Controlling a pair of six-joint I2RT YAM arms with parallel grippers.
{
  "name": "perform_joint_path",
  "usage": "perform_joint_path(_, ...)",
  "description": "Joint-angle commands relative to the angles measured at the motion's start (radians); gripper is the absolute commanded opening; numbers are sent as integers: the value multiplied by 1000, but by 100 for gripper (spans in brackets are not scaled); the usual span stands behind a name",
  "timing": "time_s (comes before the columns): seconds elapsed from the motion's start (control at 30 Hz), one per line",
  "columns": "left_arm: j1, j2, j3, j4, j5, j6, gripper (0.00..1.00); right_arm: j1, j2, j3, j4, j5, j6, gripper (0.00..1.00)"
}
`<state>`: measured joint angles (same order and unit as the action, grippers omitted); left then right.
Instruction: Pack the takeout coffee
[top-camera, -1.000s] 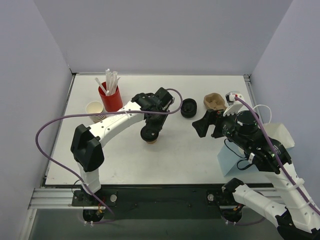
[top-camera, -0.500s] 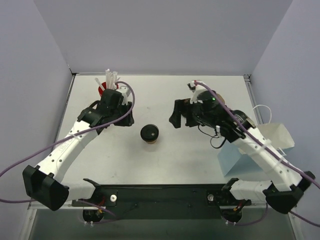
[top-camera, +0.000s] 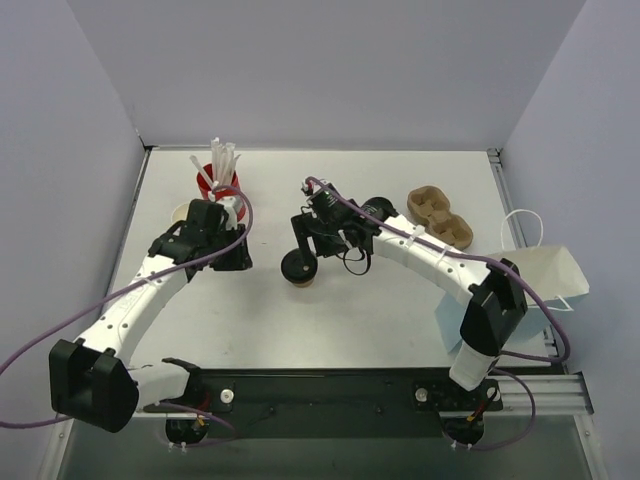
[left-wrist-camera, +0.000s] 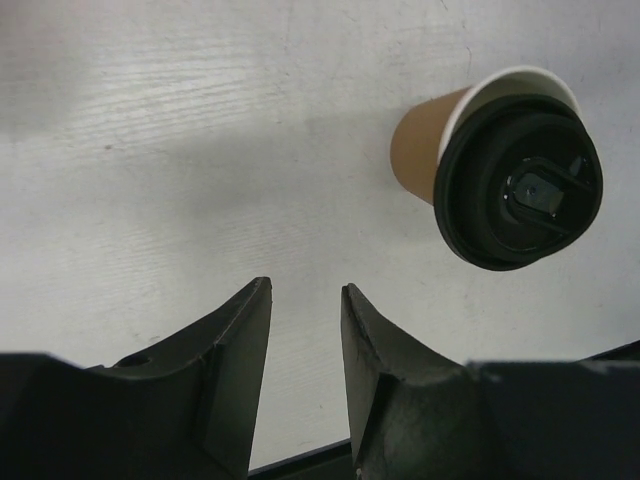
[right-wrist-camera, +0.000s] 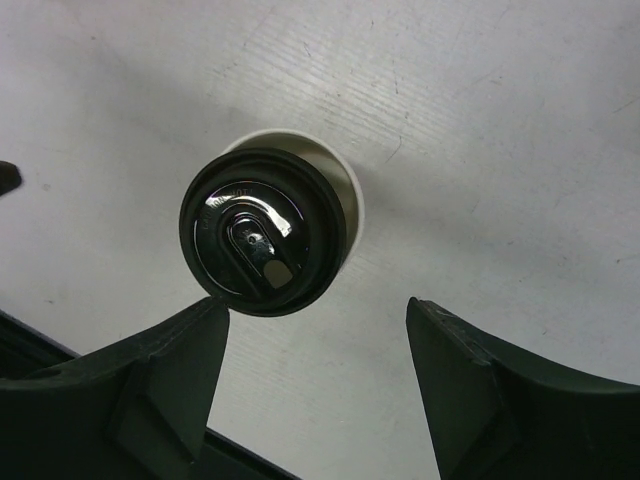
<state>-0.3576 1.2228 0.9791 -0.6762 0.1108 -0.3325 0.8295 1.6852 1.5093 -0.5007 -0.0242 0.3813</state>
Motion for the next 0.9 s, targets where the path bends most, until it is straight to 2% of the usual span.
perform_joint_path(0.0,60,-57,-2,30,-6,55,44,13,30,34,-12,56,36,70)
perform_joint_path(0.07,62,-74,-40,62,-3,52,44,17,45,31,-15,55,65,63)
perform_joint_path(0.23,63,-78,-69,78,-62,61,44,29,56,19,-32,87,186,55)
perform_joint_path(0.43,62,-126,-94,92,-72,58,44,52,100,34,-42,109,274,48)
perform_joint_path(0.7,62,-158,-108,89,-91,61,44,63,140,61,-105,171,329,45)
perform_joint_path(0.87,62,-170,-111,89,-94,62,44,66,146,61,-110,170,341,39)
